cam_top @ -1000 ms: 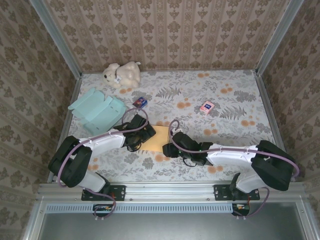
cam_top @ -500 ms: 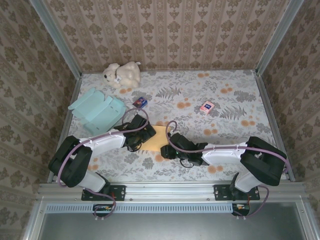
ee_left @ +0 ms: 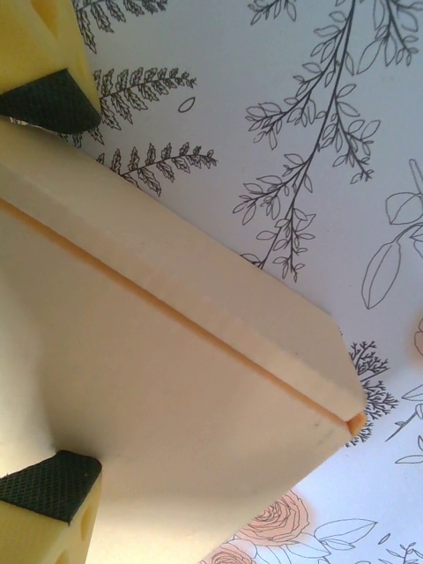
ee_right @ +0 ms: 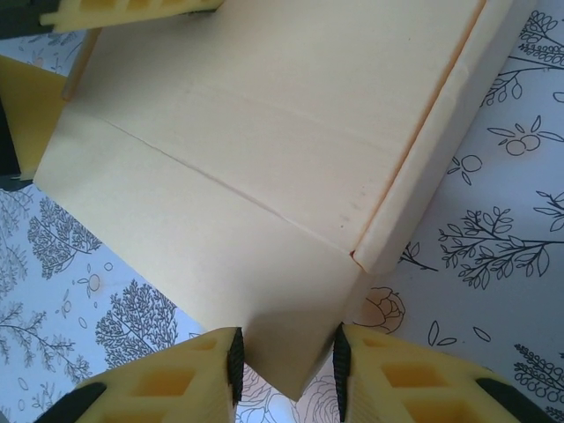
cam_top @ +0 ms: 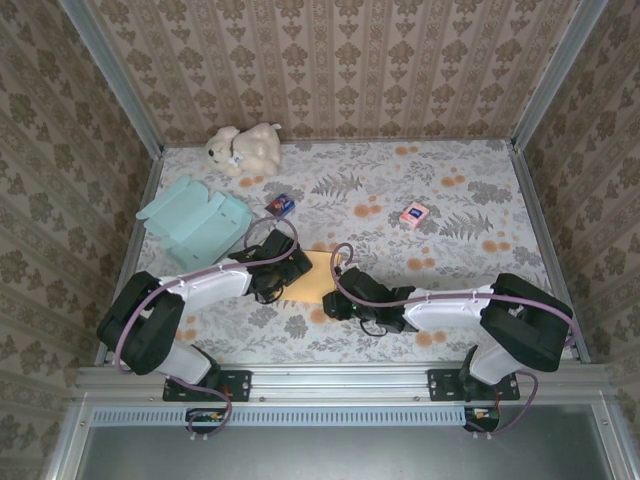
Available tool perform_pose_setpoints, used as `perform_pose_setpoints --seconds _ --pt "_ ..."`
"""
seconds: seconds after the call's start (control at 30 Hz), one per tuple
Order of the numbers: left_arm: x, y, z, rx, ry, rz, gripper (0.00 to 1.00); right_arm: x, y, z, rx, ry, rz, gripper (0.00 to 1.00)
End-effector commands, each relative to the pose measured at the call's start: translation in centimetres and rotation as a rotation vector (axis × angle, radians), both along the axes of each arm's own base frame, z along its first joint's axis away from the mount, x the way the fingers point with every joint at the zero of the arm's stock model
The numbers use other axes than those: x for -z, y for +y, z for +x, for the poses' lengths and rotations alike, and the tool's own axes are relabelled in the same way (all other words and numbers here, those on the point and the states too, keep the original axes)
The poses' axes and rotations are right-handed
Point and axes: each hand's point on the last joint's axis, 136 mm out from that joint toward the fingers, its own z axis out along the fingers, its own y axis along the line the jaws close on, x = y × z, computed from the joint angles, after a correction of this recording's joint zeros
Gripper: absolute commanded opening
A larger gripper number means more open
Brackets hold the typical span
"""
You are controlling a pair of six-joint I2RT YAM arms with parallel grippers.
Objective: Fold the paper box
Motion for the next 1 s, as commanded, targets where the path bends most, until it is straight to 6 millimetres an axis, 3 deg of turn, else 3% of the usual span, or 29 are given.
perform_pose_setpoints --seconds 0.0,0.63,0.97 --pt "3.9 3.2 -3.5 -0.022 0.154 0.144 0.96 0.6 0.3 -0.3 -0.029 -0.043 -0.040 0.34" --pt "4.7 3.0 -3.7 -0.015 0.174 0.145 0.96 2.9 -0.8 0.9 -0.050 -0.259 -0.211 0.34" --pt "5.4 3.0 -3.8 -0.010 0.189 0.151 0.96 2.9 -1.9 3.1 -0.025 -0.444 -0.328 0.34"
